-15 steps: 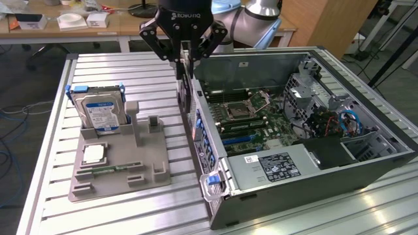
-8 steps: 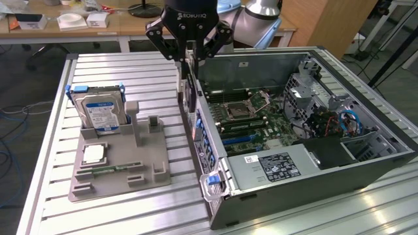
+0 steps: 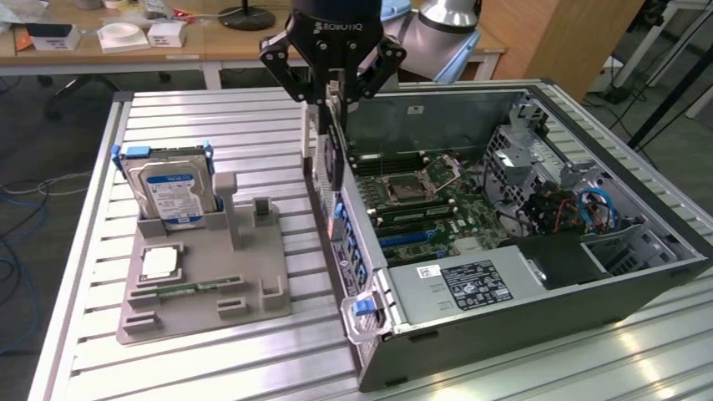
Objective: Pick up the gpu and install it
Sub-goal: 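Pick up the gpu and move the gpu toward the slot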
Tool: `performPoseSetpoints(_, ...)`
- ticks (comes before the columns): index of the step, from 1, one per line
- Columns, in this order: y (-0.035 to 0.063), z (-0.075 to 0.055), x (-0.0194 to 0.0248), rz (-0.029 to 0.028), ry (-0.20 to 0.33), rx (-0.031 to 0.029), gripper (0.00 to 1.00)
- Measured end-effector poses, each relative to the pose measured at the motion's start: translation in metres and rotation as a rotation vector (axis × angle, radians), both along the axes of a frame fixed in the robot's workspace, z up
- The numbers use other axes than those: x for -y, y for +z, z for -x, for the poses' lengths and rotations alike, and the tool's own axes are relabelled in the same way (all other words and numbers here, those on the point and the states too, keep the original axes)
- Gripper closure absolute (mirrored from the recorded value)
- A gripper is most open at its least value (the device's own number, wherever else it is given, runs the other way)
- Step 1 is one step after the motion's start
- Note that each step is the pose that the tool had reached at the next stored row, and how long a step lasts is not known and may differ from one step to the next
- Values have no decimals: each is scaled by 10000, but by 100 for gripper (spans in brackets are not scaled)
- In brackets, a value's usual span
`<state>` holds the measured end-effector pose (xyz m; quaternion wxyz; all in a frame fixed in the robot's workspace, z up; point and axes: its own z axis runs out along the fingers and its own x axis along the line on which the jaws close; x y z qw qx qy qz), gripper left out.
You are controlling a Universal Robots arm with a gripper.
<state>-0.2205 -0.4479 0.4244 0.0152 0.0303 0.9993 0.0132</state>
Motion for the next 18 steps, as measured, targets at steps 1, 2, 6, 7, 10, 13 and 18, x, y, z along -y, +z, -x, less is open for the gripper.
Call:
performPoseSetpoints(1,0,-12,0,0,0,0,74)
performPoseSetpoints(2,0,-24,0,-1,1,0,74)
performPoseSetpoints(6,0,-67,0,0,0,0,74)
performPoseSetpoints(7,0,-78,0,0,1,0,74)
performPoseSetpoints(10,0,-111,0,-1,2,0,74)
performPoseSetpoints(13,0,-144,0,0,2,1,74)
performPoseSetpoints(18,0,-202,0,0,1,0,74)
